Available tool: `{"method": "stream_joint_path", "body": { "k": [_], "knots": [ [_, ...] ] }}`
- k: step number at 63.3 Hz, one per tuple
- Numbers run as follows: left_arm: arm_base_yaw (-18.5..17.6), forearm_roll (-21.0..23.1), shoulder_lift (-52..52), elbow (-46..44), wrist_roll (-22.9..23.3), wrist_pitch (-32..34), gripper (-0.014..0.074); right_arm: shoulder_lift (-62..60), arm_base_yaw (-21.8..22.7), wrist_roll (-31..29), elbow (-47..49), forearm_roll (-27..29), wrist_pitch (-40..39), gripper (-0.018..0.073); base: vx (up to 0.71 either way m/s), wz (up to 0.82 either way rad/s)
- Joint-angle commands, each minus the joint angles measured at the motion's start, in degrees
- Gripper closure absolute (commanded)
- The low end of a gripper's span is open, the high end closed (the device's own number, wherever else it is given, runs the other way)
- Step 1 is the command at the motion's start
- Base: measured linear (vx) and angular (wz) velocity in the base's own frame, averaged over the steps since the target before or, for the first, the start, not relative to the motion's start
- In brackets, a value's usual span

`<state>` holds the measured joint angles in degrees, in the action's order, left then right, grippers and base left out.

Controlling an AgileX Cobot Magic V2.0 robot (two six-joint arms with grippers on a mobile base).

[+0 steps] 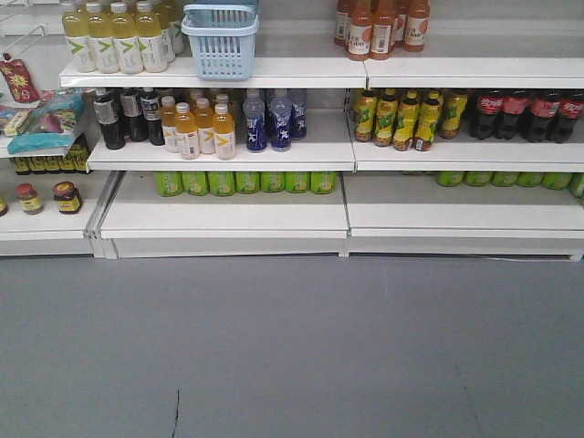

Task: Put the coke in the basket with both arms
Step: 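Drive the base toward the shelf holding the light-blue basket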

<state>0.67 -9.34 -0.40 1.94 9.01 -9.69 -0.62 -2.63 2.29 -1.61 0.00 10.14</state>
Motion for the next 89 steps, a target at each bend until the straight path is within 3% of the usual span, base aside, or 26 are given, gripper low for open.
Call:
{"method": "stream_joint_path", "body": {
  "k": [1, 89],
  "knots": [
    [0.07, 0.43, -1.09, -0.09, 0.74, 3.69, 0.0602, -0.99, 0.19, -0.44, -0.61, -0.42, -4.13, 0.0564, 0.0, 0.0],
    [0.07, 0.43, -1.09, -0.09, 0.74, 3.69, 0.0602, -0.99, 0.19, -0.44, -0.61, -0.42, -4.07, 0.0564, 0.03, 0.01]
  ]
}}
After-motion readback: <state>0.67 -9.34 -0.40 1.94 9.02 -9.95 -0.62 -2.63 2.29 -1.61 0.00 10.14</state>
